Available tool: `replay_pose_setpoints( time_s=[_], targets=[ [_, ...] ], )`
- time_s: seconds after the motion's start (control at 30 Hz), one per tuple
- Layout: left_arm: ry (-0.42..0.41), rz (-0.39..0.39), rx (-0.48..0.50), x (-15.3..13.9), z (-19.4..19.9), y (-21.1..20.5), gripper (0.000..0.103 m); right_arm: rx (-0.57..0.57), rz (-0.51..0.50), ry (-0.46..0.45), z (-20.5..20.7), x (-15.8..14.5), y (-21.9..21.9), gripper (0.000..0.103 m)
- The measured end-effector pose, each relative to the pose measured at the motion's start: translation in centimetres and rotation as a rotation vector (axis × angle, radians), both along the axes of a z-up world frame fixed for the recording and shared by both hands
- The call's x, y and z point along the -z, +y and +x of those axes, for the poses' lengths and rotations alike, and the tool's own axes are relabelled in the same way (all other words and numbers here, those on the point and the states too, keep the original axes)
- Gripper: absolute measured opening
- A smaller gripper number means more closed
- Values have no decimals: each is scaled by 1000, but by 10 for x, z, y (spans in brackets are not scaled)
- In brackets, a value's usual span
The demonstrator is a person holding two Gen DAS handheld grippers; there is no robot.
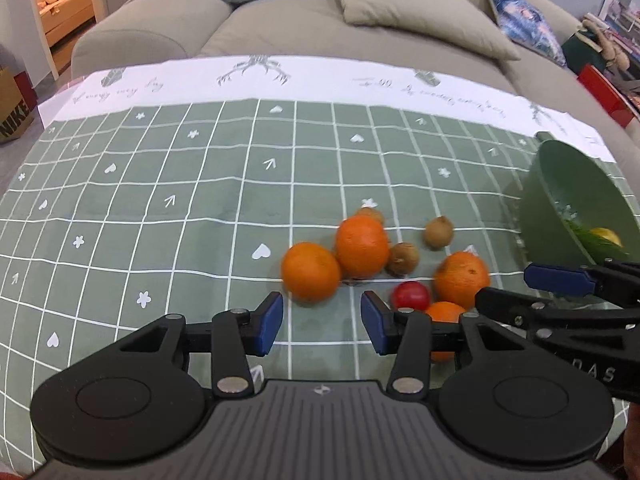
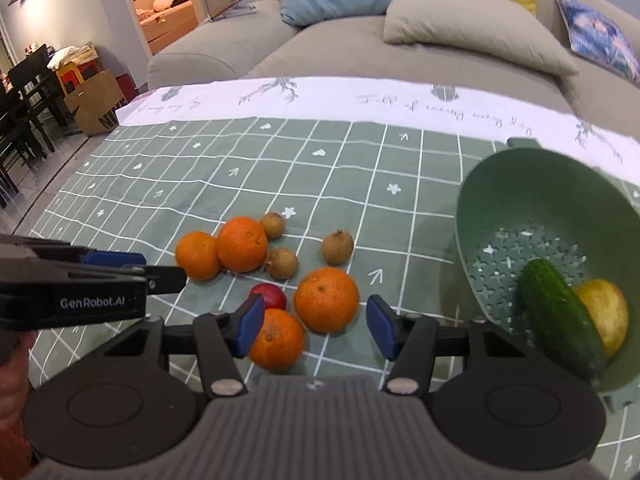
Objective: Organize fruits
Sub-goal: 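Withdraw both tools from the colander toward the oranges, then grasp an orange with the left tool while the right tool grasps another orange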
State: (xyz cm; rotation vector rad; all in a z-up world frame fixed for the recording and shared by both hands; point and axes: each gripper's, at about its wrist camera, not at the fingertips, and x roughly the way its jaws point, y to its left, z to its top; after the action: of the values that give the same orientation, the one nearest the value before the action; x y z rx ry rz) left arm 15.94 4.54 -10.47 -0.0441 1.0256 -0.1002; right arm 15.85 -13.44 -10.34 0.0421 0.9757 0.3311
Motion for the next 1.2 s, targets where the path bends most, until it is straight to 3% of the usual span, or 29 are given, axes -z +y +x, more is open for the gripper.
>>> replay_pose_setpoints(
  time_s=[0.3, 0.7, 0.8, 1.2],
  targets=[
    [39, -68, -36, 20, 23, 15, 53, 19, 27, 53, 22, 22, 0, 52],
    [46, -85, -32, 29, 39, 17, 53, 49, 61, 115, 35, 40, -2, 44],
    [53, -127, -40, 30, 39, 22, 46, 51, 63, 113, 36, 41, -1, 44],
    [53, -147, -93, 20, 30, 29, 44, 20, 68, 83, 33, 27, 0, 42]
  ],
)
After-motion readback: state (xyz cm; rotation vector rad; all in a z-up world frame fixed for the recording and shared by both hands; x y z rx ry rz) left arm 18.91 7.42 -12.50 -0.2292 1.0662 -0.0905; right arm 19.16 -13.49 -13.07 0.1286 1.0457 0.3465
